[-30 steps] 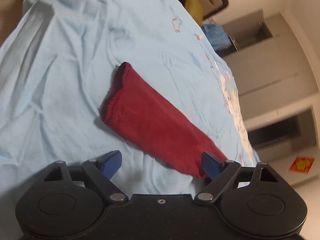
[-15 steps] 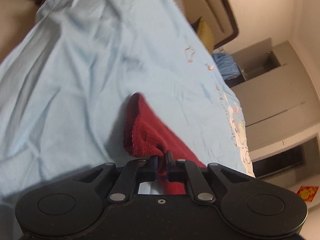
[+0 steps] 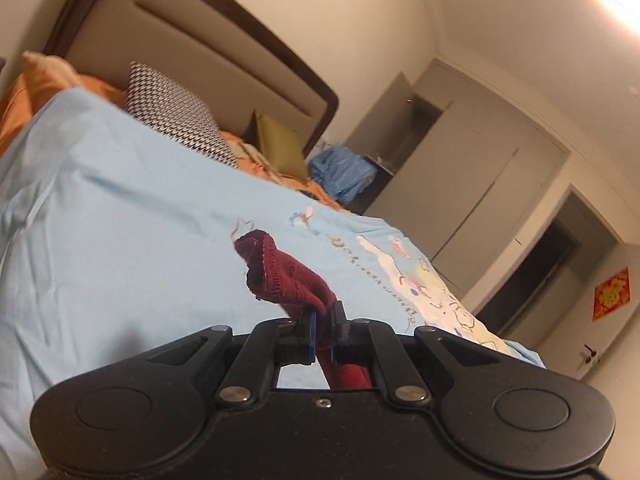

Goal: Fold small clothes
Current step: 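Lift the sleeve with the left gripper, fold it across the shirt, release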

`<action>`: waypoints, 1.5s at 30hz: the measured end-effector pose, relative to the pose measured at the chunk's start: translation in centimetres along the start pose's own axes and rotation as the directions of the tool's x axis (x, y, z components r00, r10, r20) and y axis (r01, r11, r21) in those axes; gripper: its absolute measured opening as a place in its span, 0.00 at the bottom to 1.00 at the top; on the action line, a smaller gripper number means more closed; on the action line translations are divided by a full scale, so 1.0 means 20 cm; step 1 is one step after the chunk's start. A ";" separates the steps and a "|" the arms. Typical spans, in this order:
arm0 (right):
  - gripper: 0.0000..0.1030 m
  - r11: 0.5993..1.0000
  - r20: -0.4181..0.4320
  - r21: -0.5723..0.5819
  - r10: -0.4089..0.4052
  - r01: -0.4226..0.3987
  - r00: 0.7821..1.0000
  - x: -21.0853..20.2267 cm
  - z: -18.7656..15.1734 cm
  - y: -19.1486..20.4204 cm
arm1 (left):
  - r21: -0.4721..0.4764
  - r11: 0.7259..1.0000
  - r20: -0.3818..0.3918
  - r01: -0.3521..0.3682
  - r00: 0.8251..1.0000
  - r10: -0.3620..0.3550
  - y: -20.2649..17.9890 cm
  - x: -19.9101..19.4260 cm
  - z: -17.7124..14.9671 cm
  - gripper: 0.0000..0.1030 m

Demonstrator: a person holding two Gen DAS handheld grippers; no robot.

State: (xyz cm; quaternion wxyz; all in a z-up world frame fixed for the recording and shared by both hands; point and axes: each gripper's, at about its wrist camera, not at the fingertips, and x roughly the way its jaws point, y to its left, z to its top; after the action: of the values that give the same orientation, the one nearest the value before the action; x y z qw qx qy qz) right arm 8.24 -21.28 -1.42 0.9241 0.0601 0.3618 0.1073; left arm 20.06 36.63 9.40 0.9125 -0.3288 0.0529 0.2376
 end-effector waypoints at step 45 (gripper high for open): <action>0.99 0.981 0.101 0.184 -0.074 0.054 0.992 -0.22 -0.12 -0.30 | 0.387 0.612 -0.586 0.689 0.697 -0.414 -1.58 -0.28 -1.85 0.06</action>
State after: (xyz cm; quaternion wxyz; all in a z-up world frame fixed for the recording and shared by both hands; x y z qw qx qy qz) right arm 4.30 -28.16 -1.42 0.9359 0.1379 0.3217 0.0407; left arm 32.19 -9.92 0.21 0.9569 -0.0777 0.2199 -0.1733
